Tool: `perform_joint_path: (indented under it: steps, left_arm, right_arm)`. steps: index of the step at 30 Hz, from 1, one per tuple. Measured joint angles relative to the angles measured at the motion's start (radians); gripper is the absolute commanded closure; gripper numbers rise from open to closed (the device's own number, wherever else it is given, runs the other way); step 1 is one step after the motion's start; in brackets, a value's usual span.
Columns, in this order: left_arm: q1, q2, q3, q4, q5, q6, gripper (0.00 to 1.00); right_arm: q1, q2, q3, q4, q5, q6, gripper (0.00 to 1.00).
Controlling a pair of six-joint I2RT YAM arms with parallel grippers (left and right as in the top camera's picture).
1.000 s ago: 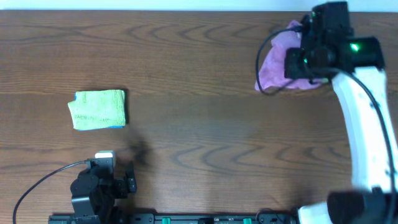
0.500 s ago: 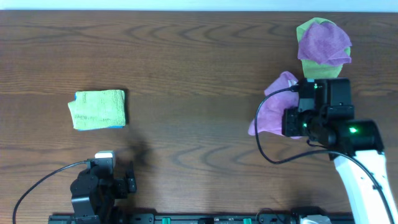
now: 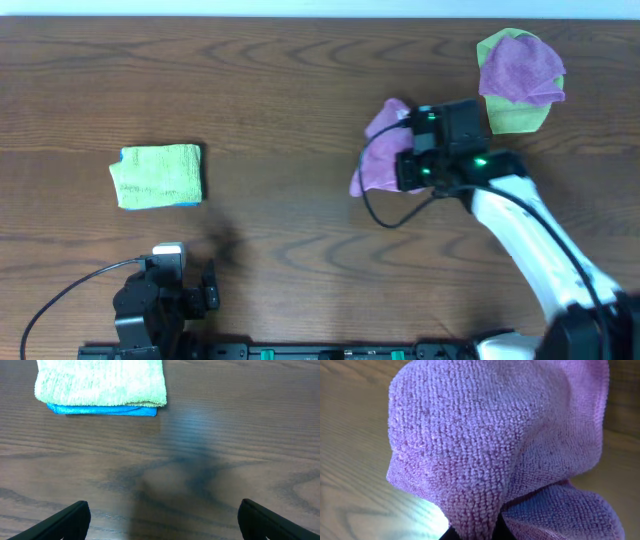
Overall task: Fold the cloth
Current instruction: 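Carry the pink cloth with the right gripper toward table center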
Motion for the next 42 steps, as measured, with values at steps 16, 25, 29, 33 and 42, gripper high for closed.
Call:
perform_joint_path:
  steps: [16, 25, 29, 33, 42]
  left_arm:
    - [0.000, 0.000, 0.000, 0.000, 0.000, 0.000, 0.05]
    - [0.000, 0.000, 0.000, 0.000, 0.000, 0.000, 0.05]
    - [0.000, 0.000, 0.000, 0.000, 0.000, 0.000, 0.05]
    - [0.000, 0.000, 0.000, 0.000, 0.000, 0.000, 0.05]
    - [0.000, 0.000, 0.000, 0.000, 0.000, 0.003, 0.05]
  right_arm:
    - [0.040, 0.132, 0.000, 0.349, 0.044, 0.061, 0.01]
    - [0.038, 0.110, 0.024, 0.053, 0.060, 0.124, 0.02]
    - [0.023, 0.040, 0.025, -0.113, 0.066, 0.108, 0.02]
    - [0.013, -0.029, 0.030, -0.236, 0.073, -0.003, 0.07]
    - [0.039, 0.000, 0.031, -0.270, 0.127, -0.132, 0.07]
